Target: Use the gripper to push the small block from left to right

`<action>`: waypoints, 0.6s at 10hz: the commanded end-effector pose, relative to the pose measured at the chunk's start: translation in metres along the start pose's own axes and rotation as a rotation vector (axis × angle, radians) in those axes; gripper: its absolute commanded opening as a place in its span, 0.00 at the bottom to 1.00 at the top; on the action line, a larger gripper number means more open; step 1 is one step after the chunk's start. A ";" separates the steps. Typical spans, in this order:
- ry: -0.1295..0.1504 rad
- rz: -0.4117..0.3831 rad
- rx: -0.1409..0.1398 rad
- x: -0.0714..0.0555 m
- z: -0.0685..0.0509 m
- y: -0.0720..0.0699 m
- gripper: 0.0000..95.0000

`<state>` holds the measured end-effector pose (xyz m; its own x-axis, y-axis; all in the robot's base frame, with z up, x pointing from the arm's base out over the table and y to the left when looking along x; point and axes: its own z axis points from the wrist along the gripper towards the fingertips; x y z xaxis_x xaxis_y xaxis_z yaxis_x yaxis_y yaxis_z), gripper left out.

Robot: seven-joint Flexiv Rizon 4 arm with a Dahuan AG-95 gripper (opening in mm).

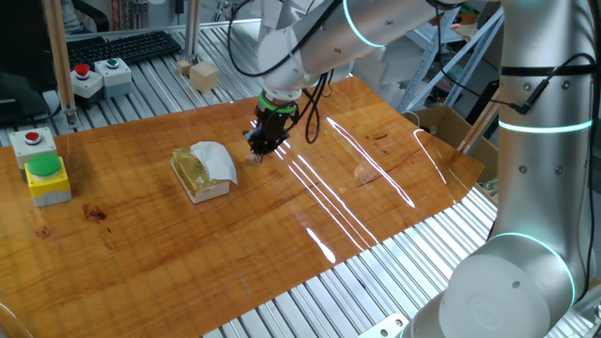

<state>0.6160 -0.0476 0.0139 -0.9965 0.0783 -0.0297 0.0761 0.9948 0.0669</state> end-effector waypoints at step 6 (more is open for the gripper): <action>0.035 -0.060 0.015 0.016 -0.028 -0.011 0.00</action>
<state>0.5970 -0.0597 0.0405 -0.9999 0.0163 0.0014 0.0164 0.9986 0.0507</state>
